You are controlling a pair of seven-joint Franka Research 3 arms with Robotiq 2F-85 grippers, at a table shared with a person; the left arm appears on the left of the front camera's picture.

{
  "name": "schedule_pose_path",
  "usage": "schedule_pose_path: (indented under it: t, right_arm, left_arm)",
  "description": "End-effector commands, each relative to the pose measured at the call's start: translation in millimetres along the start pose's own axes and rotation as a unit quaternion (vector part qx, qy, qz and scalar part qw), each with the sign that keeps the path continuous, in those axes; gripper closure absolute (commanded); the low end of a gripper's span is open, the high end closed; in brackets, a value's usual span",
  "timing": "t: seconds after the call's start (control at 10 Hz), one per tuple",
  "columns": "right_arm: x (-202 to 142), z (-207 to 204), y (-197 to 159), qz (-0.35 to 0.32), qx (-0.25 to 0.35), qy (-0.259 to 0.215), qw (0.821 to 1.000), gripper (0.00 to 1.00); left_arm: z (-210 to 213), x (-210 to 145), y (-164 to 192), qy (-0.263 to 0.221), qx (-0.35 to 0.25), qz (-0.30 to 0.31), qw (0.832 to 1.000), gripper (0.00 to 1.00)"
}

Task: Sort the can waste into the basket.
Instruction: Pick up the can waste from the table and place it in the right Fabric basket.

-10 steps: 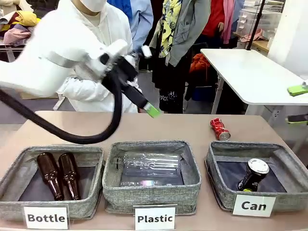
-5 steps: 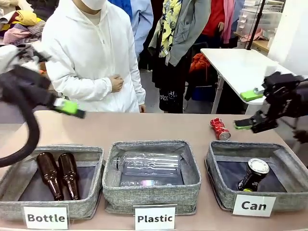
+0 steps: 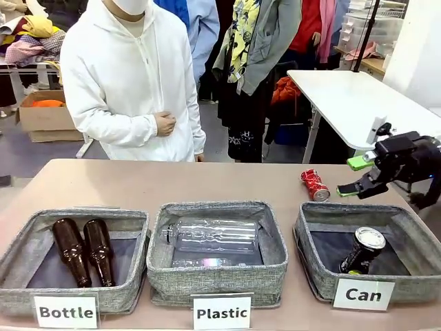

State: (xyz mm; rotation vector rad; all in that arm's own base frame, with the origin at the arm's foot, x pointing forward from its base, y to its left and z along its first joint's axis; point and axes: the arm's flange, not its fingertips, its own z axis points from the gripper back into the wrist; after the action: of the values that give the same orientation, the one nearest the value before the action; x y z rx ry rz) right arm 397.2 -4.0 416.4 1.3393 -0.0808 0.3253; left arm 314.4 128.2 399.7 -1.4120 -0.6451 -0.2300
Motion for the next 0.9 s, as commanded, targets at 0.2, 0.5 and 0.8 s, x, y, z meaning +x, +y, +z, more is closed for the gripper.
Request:
schedule_pose_path:
  t: [0.2, 0.5, 0.8]
  right_arm:
    - [0.0, 0.0, 0.0, 0.000, 0.000, 0.000, 1.000, 0.00]
    - [0.0, 0.0, 0.0, 0.000, 0.000, 0.000, 1.000, 0.00]
    - [0.0, 0.0, 0.0, 0.000, 0.000, 0.000, 1.000, 0.00]
  left_arm:
    - [0.0, 0.0, 0.0, 0.000, 0.000, 0.000, 1.000, 0.00]
    - [0.0, 0.0, 0.0, 0.000, 0.000, 0.000, 1.000, 0.00]
    - [0.0, 0.0, 0.0, 0.000, 0.000, 0.000, 1.000, 0.00]
